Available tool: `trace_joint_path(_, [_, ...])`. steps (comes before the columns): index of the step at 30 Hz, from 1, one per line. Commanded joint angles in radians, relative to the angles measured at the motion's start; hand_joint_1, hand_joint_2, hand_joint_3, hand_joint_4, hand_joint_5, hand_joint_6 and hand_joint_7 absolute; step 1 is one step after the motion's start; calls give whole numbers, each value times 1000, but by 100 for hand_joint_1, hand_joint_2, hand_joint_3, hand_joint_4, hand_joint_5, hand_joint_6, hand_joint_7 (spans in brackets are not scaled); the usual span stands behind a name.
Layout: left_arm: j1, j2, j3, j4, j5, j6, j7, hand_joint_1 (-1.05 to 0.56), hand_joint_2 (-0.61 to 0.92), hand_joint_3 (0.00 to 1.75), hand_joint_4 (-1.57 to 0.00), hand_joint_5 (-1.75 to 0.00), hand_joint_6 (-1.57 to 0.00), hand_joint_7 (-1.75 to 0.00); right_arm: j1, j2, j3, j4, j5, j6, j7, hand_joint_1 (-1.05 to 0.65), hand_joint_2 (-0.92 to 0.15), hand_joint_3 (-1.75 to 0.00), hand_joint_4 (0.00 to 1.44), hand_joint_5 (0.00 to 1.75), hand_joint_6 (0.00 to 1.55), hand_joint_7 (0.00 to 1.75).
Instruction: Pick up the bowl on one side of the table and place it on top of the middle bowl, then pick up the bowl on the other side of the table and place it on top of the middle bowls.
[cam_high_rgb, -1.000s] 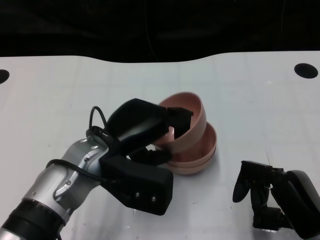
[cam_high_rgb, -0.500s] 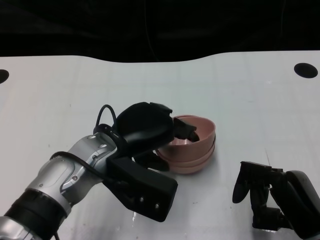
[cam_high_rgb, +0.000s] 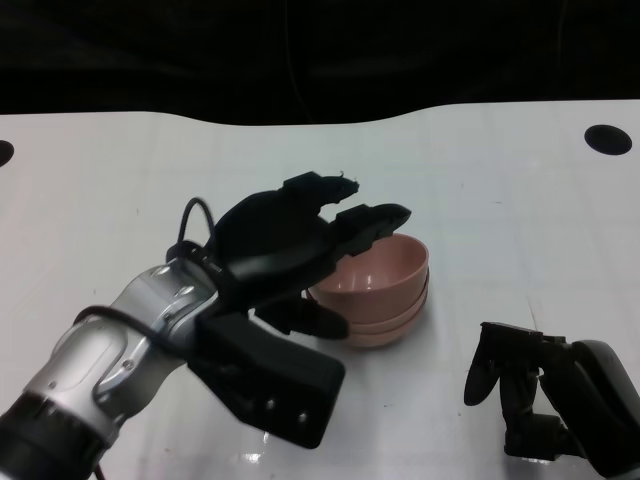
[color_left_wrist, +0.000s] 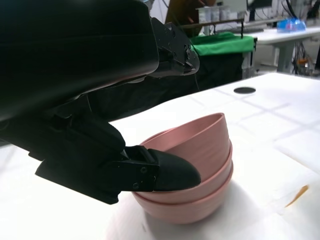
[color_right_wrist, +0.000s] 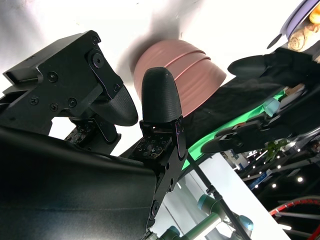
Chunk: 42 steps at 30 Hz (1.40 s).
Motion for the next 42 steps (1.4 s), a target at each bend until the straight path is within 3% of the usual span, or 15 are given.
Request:
trace_joint_path(1, [84,19,74,-33,-87,-43,64,-76,92,43,-6,-26,-21,-5,3,-8,-8,-6,15,-14,-8,-9,-16,-163,96,175,83,150])
trace_joint_path(6, [205,-16,170,-31,-230,-160,178,-62,92,30,0,-75,-36,-8,12,-6,-10,-20,24,-6,2,-8,-17,-163,96,175,83,150])
trace_joint_path(12, [325,-52,249,-10,-394,-326,217,-51,92,29,-4,-110,-49,-21,16,-7,-11,-26,29,-1,10,-7,-17,-163,95,175,83,150])
trace_joint_path(15, [376,-76,277,1,-488,-404,208,-46,92,29,-17,-121,-58,-30,16,-10,-12,-29,31,3,16,-7,-17,-162,95,175,83,150])
trace_joint_path(18, [440,-108,286,-16,-641,-419,147,-40,92,27,-41,-133,-50,-90,16,-11,-13,-26,34,-3,17,-6,-17,-162,95,175,83,150])
trace_joint_path(21, [496,-105,294,-67,-708,-361,82,-35,90,29,-61,-141,-64,-106,16,-11,-14,-24,39,-8,18,-6,-18,-162,95,175,83,150])
trace_joint_path(24, [541,-110,302,-118,-758,-293,30,-22,54,94,-78,-143,-82,-105,17,-14,-16,-23,46,-10,23,-6,-18,-162,95,175,84,149])
trace_joint_path(26, [563,-113,307,-139,-777,-254,2,-16,44,116,-86,-146,-86,-108,17,-16,-17,-21,52,-14,26,-6,-17,-162,95,175,83,148])
trace_joint_path(29, [579,-127,315,-132,-787,-243,-20,-11,37,132,-94,-155,-88,-122,20,-19,-18,-18,57,-20,28,-7,-17,-161,95,175,83,148])
trace_joint_path(34, [601,-160,324,-129,-836,-213,-61,-13,34,143,-90,-172,-84,-138,29,-20,-22,-19,70,-20,36,-7,-18,-160,94,175,85,143])
trace_joint_path(42, [582,-188,352,-72,-870,-232,-127,-21,35,141,-91,-175,-80,-145,43,-29,-34,-24,95,-33,53,-6,-17,-160,93,175,85,140])
